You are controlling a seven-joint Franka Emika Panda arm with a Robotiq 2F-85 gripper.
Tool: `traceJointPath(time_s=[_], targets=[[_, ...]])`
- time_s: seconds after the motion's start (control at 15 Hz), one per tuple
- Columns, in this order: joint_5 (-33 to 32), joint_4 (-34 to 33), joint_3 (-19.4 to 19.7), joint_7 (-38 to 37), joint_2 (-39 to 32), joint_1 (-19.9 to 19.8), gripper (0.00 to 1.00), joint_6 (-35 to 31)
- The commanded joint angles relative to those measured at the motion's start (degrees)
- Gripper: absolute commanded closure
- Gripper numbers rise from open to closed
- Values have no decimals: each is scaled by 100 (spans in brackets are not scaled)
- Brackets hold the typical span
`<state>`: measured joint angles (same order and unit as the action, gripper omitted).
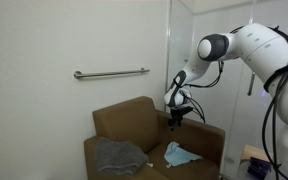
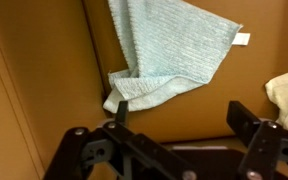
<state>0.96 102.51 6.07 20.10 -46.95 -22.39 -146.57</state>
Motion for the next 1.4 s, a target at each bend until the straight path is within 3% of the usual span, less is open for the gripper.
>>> traceJointPath(time_s=[0.0,0.4,0.67,1.07,1.2,1.33], targets=[[-341,-1155,1,213,-760,-35,0,425],[-386,-3069,-293,1144,-2047,-364,0,1651],[-380,-4046,-391,1502,-2972,-384,0,1966],[-451,-5036,-263,1265,-3976,-49,0,1868],[-473,-4690,-186,1123,-3791,7,0,1524],[-493,-4801,-110,1037,-3836,19,0,1524]])
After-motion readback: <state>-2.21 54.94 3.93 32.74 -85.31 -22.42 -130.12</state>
